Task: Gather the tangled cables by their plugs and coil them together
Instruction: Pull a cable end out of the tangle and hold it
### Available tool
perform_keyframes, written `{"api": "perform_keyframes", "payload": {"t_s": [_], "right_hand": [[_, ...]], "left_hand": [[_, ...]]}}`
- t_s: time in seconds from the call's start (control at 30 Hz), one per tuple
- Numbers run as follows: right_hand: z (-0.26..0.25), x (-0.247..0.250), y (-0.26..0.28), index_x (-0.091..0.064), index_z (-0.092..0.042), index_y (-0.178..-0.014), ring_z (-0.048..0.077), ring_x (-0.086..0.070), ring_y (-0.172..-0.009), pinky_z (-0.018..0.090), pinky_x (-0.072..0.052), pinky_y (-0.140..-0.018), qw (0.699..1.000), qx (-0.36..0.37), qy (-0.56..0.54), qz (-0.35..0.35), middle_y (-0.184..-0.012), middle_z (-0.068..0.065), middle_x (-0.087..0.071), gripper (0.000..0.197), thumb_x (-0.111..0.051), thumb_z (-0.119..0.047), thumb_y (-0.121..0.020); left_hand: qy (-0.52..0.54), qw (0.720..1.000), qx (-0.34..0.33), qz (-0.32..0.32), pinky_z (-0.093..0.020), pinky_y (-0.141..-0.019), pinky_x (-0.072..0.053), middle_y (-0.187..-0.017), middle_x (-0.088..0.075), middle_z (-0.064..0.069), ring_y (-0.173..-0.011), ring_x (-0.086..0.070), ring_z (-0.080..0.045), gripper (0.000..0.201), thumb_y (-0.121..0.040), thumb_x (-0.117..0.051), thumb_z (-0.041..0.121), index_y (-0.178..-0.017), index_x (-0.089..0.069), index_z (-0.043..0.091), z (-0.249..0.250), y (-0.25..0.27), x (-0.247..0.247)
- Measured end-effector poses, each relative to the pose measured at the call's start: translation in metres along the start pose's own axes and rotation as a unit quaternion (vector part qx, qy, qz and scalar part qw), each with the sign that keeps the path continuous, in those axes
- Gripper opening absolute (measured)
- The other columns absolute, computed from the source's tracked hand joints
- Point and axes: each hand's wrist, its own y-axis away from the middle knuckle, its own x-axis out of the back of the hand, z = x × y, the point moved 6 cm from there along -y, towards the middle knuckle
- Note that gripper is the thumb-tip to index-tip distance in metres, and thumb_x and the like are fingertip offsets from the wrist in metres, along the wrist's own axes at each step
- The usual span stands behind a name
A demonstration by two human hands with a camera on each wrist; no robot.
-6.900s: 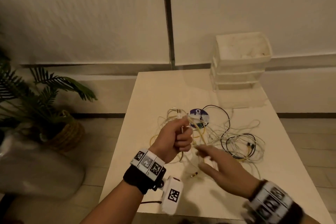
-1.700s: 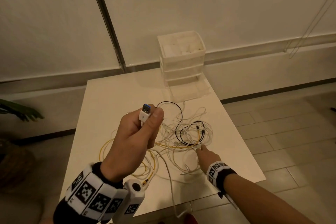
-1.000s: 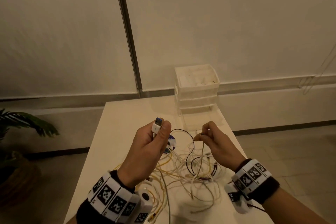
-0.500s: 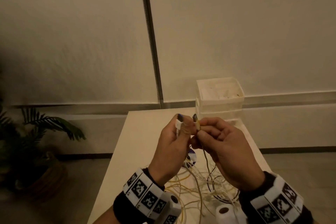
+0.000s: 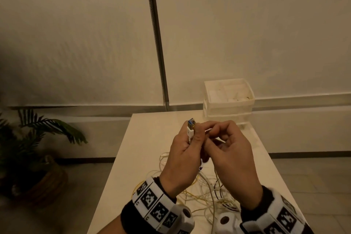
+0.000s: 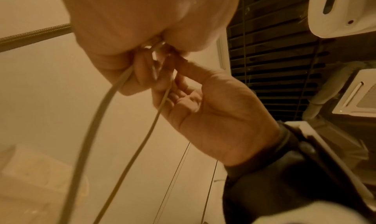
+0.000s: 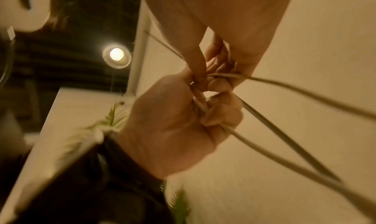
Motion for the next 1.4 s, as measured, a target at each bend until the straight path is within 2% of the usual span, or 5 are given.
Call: {"api": "perform_keyframes", "payload": {"t_s": [0.13,0.43,0.7,0.9,1.4], "right_hand": [[0.03,0.001,0.017,-0.061,-0.015,-0.09,0.003,-0.048,-0.048,0.013,-0.037,-0.053,0.982,-0.012,0.123,-0.14,-0.058,0.007,-0.058,0.01,-0.054,-0.021,-0.095],[0.101,0.059,0.039,-0.053,-0.021,-0.064,0.008,-0.037,-0.054,0.028,-0.031,-0.056,0.939,-0.141,0.233,-0.21,-0.058,-0.004,-0.042,0.036,-0.048,-0.027,-0.099],[0.048,0.039,0.002,-0.054,-0.013,-0.068,0.011,-0.025,-0.051,0.028,-0.019,-0.052,0.968,-0.154,0.039,-0.195,-0.057,-0.002,-0.033,0.032,-0.045,-0.032,-0.092],[0.03,0.039,-0.001,-0.06,-0.012,-0.072,0.012,-0.028,-0.048,0.026,-0.023,-0.052,0.966,-0.128,0.034,-0.22,-0.05,-0.003,-0.038,0.035,-0.041,-0.029,-0.096],[0.104,0.041,0.023,-0.056,-0.01,-0.077,0.018,-0.046,-0.06,0.031,-0.046,-0.063,0.973,-0.157,0.062,-0.16,-0.063,0.002,-0.049,0.031,-0.039,-0.016,-0.103]], "left_hand": [[-0.024,0.994,-0.037,0.101,-0.04,-0.072,-0.058,-0.084,-0.071,-0.002,-0.08,-0.067,-0.025,0.055,-0.098,-0.028,0.052,-0.079,-0.071,0.021,0.012,-0.017,0.041],[0.029,0.998,-0.011,-0.048,-0.021,-0.039,-0.021,-0.055,-0.028,0.001,-0.041,-0.022,-0.01,0.051,-0.089,-0.048,0.062,-0.063,-0.041,0.018,0.028,-0.014,0.059],[-0.239,0.962,0.011,-0.128,-0.04,-0.073,-0.057,-0.092,-0.072,0.013,-0.08,-0.069,-0.006,0.026,-0.089,-0.066,0.043,-0.112,-0.061,0.032,-0.018,0.011,0.001],[-0.309,0.941,-0.045,-0.134,-0.025,-0.053,-0.036,-0.062,-0.06,0.005,-0.054,-0.051,-0.01,0.019,-0.096,-0.058,0.033,-0.079,-0.06,0.024,-0.014,-0.001,-0.002],[-0.212,0.961,-0.125,0.124,-0.021,-0.053,-0.046,-0.075,-0.058,0.014,-0.059,-0.056,-0.007,0.026,-0.093,-0.063,0.025,-0.118,-0.056,0.024,0.04,-0.016,0.041]]}}
